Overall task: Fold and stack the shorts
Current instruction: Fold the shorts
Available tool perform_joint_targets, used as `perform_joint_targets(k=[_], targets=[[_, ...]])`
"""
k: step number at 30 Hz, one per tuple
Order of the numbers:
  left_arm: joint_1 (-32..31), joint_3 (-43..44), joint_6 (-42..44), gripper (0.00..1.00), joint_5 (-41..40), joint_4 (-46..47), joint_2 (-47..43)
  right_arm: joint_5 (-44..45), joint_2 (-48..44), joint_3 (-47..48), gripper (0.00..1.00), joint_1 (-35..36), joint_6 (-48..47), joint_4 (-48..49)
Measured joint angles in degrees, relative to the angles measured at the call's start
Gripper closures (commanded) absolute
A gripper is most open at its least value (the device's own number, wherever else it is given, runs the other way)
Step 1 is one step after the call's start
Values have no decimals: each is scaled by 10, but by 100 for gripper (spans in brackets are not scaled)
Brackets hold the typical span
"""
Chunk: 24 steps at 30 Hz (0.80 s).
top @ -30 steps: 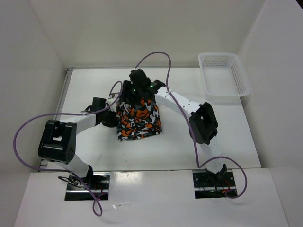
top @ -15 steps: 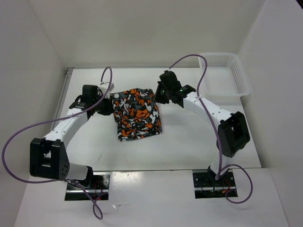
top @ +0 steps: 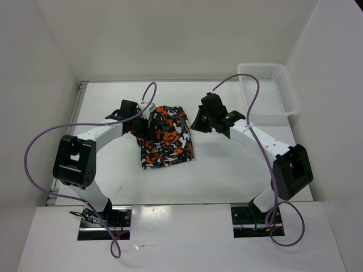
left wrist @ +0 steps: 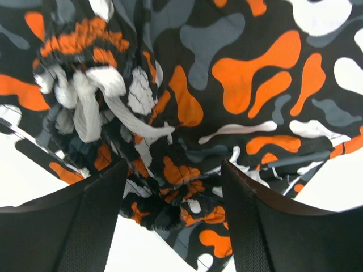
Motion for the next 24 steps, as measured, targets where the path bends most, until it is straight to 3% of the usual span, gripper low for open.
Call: perform_joint_targets(k=[5, 10, 11, 12, 18, 24], targets=[[-3, 0, 0, 38, -2, 32, 11, 1, -31, -24, 84, -15, 1, 5], [-10, 0, -1, 72, 0, 58, 46, -2, -33, -40, 84, -16, 5, 7], [-10, 0, 0, 91, -1, 60, 49, -2, -33, -42, 84, -16, 5, 7], [-11, 0, -2, 99, -3, 60, 50, -2, -33, -45, 84, -16, 5, 7], [-6, 0, 0, 100, -15, 34, 22, -2, -42, -60, 84, -19, 5, 8], [37, -37, 0, 100, 17, 5, -81, -2, -52, -66, 84, -19, 3, 7]])
